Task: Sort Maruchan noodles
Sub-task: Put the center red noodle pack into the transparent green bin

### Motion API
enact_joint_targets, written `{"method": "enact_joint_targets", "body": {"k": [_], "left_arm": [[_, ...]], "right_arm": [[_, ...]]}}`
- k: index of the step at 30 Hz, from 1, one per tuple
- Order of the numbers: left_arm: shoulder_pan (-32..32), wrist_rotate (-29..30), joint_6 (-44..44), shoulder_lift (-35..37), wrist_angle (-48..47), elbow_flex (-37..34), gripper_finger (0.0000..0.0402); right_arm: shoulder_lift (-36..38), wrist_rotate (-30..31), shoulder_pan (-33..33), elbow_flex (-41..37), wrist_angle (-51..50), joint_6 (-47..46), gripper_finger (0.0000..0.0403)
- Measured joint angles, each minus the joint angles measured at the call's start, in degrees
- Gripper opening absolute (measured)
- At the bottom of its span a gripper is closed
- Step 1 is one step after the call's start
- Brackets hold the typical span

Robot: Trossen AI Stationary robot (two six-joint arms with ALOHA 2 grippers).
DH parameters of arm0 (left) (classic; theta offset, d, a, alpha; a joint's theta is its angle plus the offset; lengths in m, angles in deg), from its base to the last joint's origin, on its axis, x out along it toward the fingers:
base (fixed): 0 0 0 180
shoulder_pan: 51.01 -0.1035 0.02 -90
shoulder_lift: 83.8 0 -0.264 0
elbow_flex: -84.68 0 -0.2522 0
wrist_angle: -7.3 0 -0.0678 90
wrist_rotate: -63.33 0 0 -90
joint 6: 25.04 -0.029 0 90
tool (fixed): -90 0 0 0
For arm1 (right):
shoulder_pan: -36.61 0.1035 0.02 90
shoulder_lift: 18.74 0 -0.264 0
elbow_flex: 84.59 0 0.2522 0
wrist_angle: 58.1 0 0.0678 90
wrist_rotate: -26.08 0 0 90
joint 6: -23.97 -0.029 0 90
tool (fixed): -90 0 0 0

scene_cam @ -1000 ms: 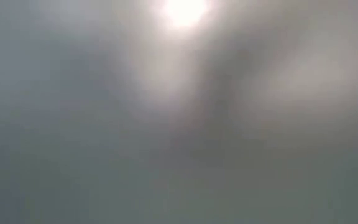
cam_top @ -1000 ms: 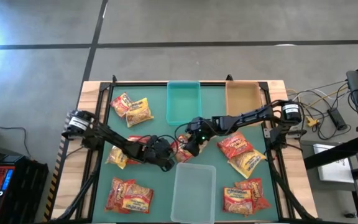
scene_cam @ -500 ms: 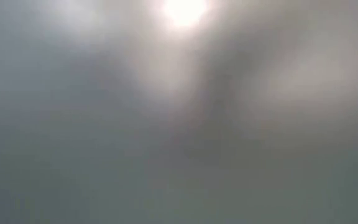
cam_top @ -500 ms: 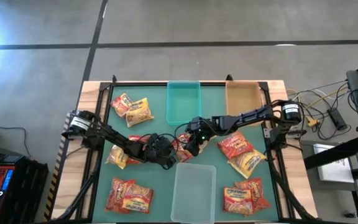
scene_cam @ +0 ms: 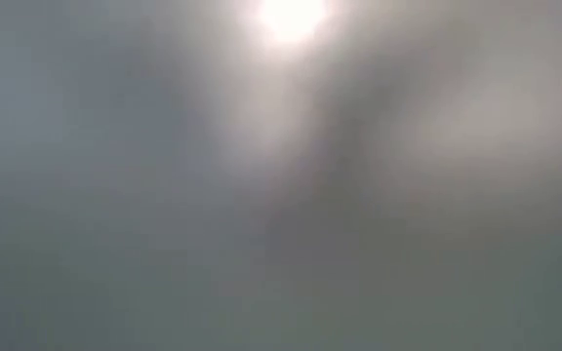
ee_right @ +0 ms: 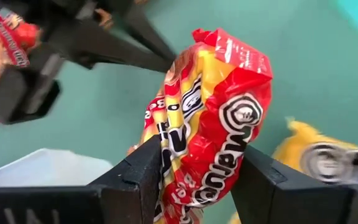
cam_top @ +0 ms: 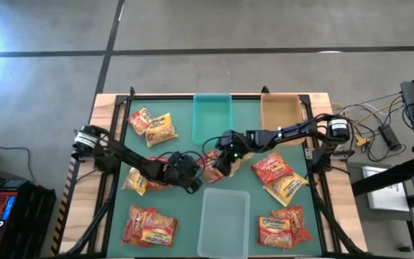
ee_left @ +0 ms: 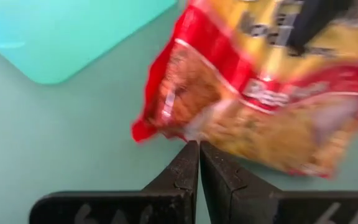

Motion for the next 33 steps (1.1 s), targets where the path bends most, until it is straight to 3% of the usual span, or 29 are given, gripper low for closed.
{"method": "enact_joint_targets", "body": {"k": [17,33], "left_arm": [[0.2,6.7,-0.7,9.0,-9.8,0.0,0.0],[0.2,7.5,-0.6,9.1,-9.6,0.0,0.0]], "right_arm": [[4.3,-1.2,-1.3,-0.1,-0.5,4.0,0.0144],[4.3,-1.7,-1.0,-0.1,-6.7,5.6,0.0128]]}}
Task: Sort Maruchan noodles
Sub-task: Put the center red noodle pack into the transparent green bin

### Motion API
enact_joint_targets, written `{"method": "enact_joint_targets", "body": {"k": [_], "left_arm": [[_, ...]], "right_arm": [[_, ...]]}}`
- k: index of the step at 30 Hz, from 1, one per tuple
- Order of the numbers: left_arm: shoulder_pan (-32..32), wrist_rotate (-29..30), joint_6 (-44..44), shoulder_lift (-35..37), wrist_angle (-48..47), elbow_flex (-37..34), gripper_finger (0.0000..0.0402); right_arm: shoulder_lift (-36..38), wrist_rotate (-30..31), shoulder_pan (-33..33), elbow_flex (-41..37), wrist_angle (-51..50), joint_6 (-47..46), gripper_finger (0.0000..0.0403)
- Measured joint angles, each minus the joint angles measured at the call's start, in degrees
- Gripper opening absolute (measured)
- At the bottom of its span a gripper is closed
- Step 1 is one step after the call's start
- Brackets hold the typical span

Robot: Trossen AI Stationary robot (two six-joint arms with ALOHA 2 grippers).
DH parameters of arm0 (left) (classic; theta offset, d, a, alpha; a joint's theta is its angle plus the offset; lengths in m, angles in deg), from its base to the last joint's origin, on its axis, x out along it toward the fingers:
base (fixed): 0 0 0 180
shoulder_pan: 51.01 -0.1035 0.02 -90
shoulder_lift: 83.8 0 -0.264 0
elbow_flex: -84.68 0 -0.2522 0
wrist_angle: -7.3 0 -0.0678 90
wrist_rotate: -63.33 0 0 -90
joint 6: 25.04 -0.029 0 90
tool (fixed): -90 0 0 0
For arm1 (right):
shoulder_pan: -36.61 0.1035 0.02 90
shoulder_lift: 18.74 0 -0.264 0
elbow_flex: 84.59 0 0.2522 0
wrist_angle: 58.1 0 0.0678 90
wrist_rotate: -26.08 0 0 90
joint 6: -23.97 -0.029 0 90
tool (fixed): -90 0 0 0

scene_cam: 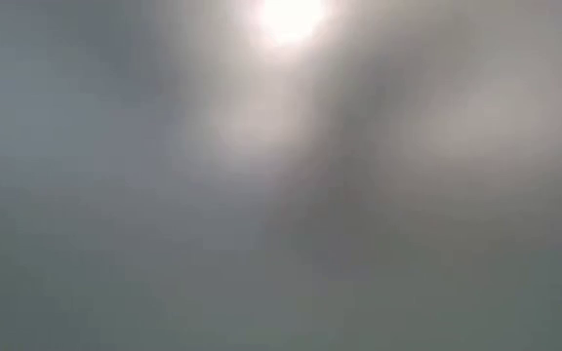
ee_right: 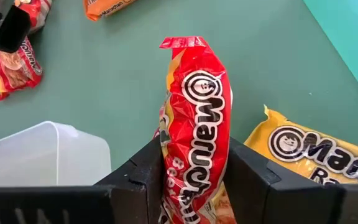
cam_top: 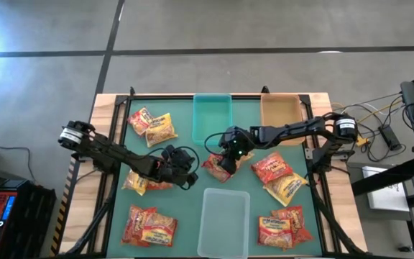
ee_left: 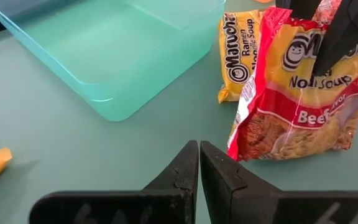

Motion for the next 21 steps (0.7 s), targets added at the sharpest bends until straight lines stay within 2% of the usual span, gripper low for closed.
{"method": "enact_joint_targets", "body": {"k": [12,21], "left_arm": [[0.0,0.1,0.0,0.0,0.0,0.0,0.0],[0.0,0.1,0.0,0.0,-0.5,0.0,0.0]], "right_arm": [[0.3,0.1,0.0,0.9,-0.5,0.3,0.0127],[0.0,-2.9,0.0,3.3,-0.8,1.1,0.0127]]}}
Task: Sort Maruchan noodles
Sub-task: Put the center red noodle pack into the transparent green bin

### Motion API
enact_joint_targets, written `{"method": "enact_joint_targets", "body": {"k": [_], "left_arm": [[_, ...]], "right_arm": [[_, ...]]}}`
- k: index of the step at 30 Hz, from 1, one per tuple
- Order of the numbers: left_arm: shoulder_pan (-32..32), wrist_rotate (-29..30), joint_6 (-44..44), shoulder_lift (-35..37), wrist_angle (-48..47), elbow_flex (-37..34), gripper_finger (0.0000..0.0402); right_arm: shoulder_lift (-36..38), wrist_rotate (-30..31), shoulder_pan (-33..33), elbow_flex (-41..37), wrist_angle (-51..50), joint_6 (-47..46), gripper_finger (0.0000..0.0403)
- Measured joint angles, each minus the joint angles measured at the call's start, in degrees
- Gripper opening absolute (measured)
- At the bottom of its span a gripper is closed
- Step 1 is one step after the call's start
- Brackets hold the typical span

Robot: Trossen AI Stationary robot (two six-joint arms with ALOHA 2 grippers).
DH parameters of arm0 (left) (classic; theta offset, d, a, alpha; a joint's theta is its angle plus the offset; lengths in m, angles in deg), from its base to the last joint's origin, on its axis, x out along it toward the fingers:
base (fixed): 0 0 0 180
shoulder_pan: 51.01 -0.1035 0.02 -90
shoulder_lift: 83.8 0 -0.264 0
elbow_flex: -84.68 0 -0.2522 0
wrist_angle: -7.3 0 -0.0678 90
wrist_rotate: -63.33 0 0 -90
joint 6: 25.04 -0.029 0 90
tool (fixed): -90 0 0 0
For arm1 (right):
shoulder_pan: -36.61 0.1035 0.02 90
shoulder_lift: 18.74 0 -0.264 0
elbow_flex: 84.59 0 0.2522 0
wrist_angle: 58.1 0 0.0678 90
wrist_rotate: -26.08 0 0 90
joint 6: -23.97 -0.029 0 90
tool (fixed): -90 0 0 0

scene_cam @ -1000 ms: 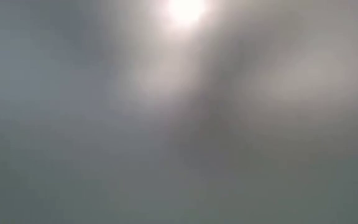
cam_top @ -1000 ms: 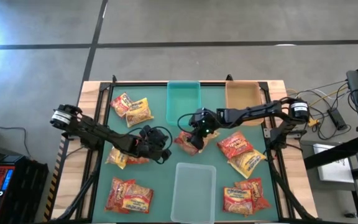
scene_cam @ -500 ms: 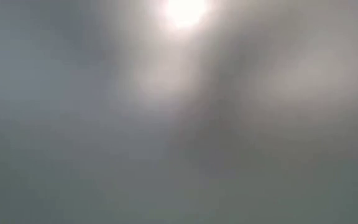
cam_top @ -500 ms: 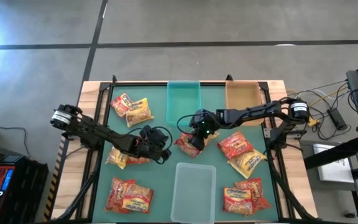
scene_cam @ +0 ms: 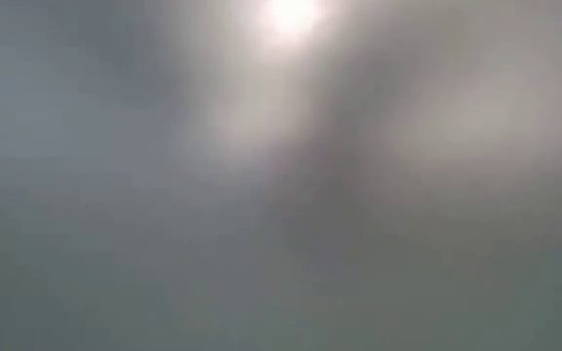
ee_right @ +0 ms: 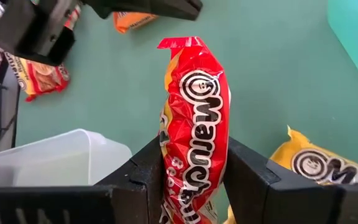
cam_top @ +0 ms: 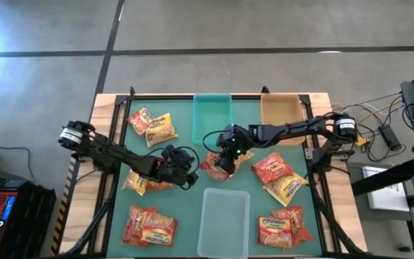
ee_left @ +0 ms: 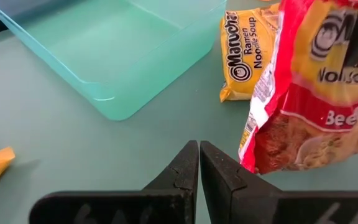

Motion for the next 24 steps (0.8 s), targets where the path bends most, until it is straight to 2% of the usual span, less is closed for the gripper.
{"method": "enact_joint_targets", "body": {"k": [9,15,19,24], "left_arm": [[0.1,0.0,0.2,0.0,-1.1,0.0,0.0],[0.1,0.0,0.2,0.0,-1.3,0.0,0.0],[0.1,0.0,0.2,0.0,-1.9,0.0,0.0],[0.1,0.0,0.2,0.0,-2.2,0.0,0.0]], "right_arm": [[0.2,1.4,-3.0,8.9,-8.4,9.7,0.0127],[0.2,8.7,-6.0,15.3,-14.8,19.5,0.0127],[0.2,13.5,-8.2,18.5,-15.1,24.6,0.0127],[0.2,24.0,-10.5,19.2,-14.3,36.0,0.0127]]}}
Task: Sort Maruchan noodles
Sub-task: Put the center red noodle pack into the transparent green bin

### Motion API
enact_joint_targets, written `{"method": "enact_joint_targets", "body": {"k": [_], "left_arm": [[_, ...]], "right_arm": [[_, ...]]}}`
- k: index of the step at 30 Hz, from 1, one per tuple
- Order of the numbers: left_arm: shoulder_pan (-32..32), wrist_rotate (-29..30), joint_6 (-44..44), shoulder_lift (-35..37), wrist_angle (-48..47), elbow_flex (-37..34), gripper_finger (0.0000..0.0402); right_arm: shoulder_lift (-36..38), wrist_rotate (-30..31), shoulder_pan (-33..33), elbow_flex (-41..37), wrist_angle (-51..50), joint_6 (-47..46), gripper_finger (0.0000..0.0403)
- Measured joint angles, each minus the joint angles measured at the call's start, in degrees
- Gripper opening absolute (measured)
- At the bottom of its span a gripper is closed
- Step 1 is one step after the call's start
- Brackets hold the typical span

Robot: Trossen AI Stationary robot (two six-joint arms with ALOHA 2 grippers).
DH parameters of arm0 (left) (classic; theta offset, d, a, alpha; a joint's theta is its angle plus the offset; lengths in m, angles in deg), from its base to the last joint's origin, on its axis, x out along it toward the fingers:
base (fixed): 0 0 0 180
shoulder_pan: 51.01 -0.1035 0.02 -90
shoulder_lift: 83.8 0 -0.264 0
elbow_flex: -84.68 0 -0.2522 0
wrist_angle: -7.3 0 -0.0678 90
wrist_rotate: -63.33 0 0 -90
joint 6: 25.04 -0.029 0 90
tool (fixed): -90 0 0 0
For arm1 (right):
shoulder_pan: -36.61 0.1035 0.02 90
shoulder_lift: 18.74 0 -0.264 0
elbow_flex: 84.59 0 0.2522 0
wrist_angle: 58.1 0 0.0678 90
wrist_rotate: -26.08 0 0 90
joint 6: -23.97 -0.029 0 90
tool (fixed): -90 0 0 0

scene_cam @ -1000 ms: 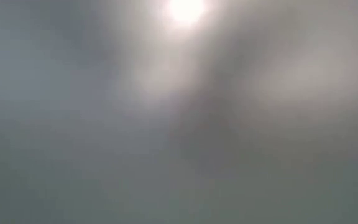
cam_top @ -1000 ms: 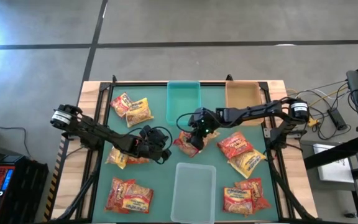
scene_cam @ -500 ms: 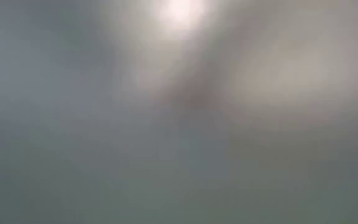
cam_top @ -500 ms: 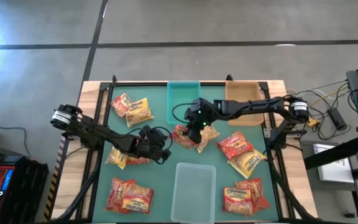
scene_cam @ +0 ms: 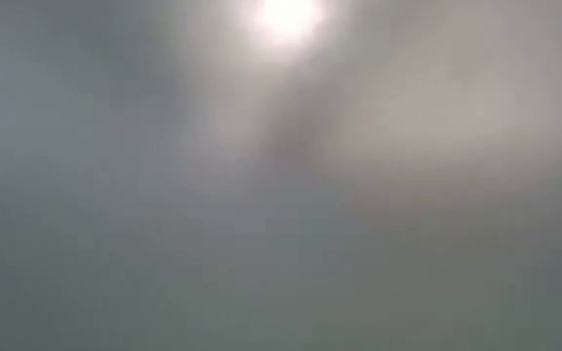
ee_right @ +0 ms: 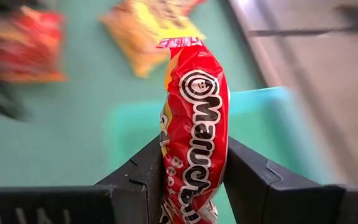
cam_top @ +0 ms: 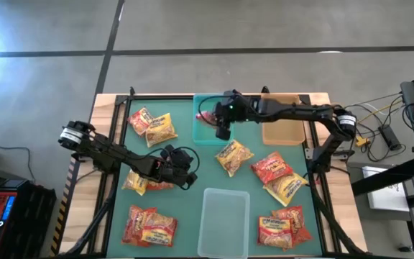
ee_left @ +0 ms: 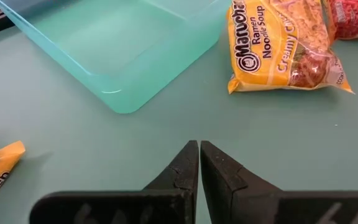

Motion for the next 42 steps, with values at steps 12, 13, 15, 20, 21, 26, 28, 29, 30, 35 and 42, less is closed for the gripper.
{"method": "enact_joint_targets", "body": {"k": [12,13,15,20,21,26,28,29,30,35,42], "left_arm": [[0.0,0.0,0.0,0.0,0.0,0.0,0.0],[0.0,0.0,0.0,0.0,0.0,0.0,0.0],[0.0,0.0,0.0,0.0,-0.1,0.0,0.0],[0.0,0.0,0.0,0.0,-0.2,0.0,0.0],[0.0,0.0,0.0,0.0,-0.3,0.0,0.0],[0.0,0.0,-0.2,0.0,-0.5,0.0,0.0],[0.0,0.0,-0.2,0.0,-0.5,0.0,0.0],[0.0,0.0,-0.2,0.0,-0.5,0.0,0.0],[0.0,0.0,-0.2,0.0,-0.5,0.0,0.0],[0.0,0.0,-0.2,0.0,-0.6,0.0,0.0],[0.0,0.0,-0.2,0.0,-0.6,0.0,0.0]], "right_arm": [[-6.7,3.5,-6.7,-0.5,8.3,17.6,0.0127],[-7.6,3.5,-7.2,-0.5,9.0,18.6,0.0127],[-9.3,3.5,-8.2,-0.5,10.6,20.2,0.0127],[-13.4,3.5,-10.2,0.5,10.7,20.3,0.0127],[-14.1,3.5,-10.5,0.7,10.7,20.2,0.0127],[-16.3,3.5,-11.4,1.1,11.3,20.6,0.0127],[-16.6,3.5,-11.8,1.1,11.5,20.6,0.0127],[-16.7,3.5,-11.9,1.1,11.6,20.6,0.0127],[-16.7,3.5,-12.0,1.1,11.8,20.6,0.0127],[-16.7,3.5,-13.0,1.1,13.7,20.5,0.013],[-16.7,3.4,-13.4,1.1,14.0,20.5,0.0157]]}}
